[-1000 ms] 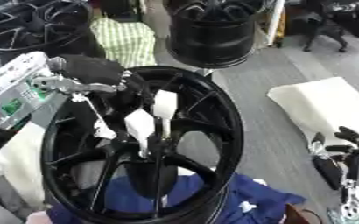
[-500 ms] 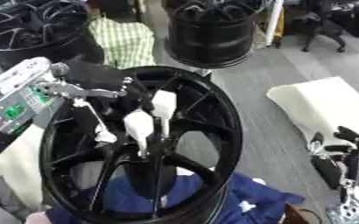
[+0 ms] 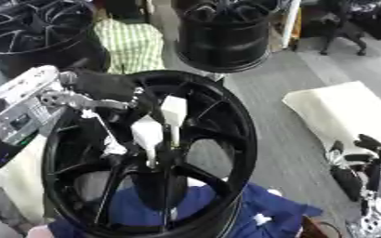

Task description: Pull the pin out of the wheel hub.

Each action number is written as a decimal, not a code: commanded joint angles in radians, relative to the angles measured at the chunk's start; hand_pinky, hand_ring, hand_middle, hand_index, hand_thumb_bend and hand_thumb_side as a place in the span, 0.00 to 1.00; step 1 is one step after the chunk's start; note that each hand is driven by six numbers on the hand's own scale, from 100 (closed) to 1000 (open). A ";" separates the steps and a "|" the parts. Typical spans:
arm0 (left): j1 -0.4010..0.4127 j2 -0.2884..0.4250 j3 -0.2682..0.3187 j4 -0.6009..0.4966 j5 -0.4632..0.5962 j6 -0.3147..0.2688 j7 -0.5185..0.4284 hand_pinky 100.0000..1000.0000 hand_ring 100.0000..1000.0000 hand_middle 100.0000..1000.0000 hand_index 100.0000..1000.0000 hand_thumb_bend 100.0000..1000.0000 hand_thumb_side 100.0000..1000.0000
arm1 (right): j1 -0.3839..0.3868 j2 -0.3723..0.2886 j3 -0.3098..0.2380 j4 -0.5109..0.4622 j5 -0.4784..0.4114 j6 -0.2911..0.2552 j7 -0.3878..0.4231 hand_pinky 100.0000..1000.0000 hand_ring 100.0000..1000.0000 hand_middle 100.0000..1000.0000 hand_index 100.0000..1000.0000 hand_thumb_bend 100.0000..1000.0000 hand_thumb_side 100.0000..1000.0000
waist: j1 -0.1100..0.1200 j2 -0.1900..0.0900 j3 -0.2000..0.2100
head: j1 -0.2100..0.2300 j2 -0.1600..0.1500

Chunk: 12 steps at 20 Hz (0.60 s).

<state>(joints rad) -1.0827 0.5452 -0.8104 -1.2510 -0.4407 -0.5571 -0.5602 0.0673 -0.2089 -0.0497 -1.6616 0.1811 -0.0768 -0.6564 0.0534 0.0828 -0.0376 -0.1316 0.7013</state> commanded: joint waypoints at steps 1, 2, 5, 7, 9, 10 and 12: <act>-0.015 0.008 0.010 0.009 -0.008 -0.350 -0.347 0.63 0.49 0.63 0.83 0.19 0.20 | -0.005 -0.023 -0.004 -0.011 0.002 -0.002 0.003 0.33 0.48 0.62 0.74 0.18 0.11 | -0.003 -0.015 -0.002 | -0.003 -0.005; -0.014 0.007 0.011 0.012 -0.007 -0.350 -0.347 0.62 0.48 0.61 0.82 0.18 0.19 | -0.005 -0.023 -0.004 -0.011 0.002 -0.002 0.003 0.33 0.48 0.62 0.74 0.18 0.11 | -0.003 -0.015 -0.002 | -0.003 -0.006; -0.013 0.004 0.013 0.019 0.002 -0.350 -0.347 0.61 0.47 0.53 0.76 0.13 0.15 | -0.005 -0.023 -0.004 -0.011 0.002 -0.002 0.003 0.33 0.48 0.62 0.74 0.18 0.11 | -0.003 -0.015 -0.002 | -0.003 -0.006; -0.013 0.001 0.017 0.024 0.014 -0.350 -0.347 0.60 0.45 0.50 0.73 0.08 0.12 | -0.005 -0.023 -0.004 -0.011 0.002 -0.002 0.003 0.33 0.48 0.62 0.74 0.18 0.11 | -0.004 -0.014 -0.003 | -0.003 -0.006; -0.012 -0.001 0.027 0.031 0.032 -0.350 -0.347 0.59 0.44 0.46 0.70 0.01 0.09 | -0.005 -0.022 -0.004 -0.010 0.001 -0.002 0.003 0.33 0.48 0.62 0.74 0.18 0.11 | -0.004 -0.014 -0.003 | -0.003 -0.007; -0.013 -0.002 0.035 0.035 0.044 -0.350 -0.347 0.58 0.42 0.44 0.68 0.00 0.07 | -0.005 -0.022 -0.005 -0.010 0.001 -0.002 0.002 0.33 0.48 0.62 0.74 0.18 0.11 | -0.004 -0.014 -0.003 | -0.004 -0.007; -0.014 -0.005 0.053 0.047 0.078 -0.350 -0.347 0.56 0.41 0.41 0.65 0.00 0.09 | -0.005 -0.021 -0.005 -0.009 0.001 -0.003 0.002 0.33 0.48 0.62 0.74 0.18 0.11 | -0.004 -0.014 -0.003 | -0.004 -0.007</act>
<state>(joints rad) -1.0764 0.5366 -0.7894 -1.2041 -0.3844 -0.5570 -0.5602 0.0672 -0.2104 -0.0496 -1.6612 0.1811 -0.0770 -0.6540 0.0531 0.0828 -0.0398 -0.1346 0.7012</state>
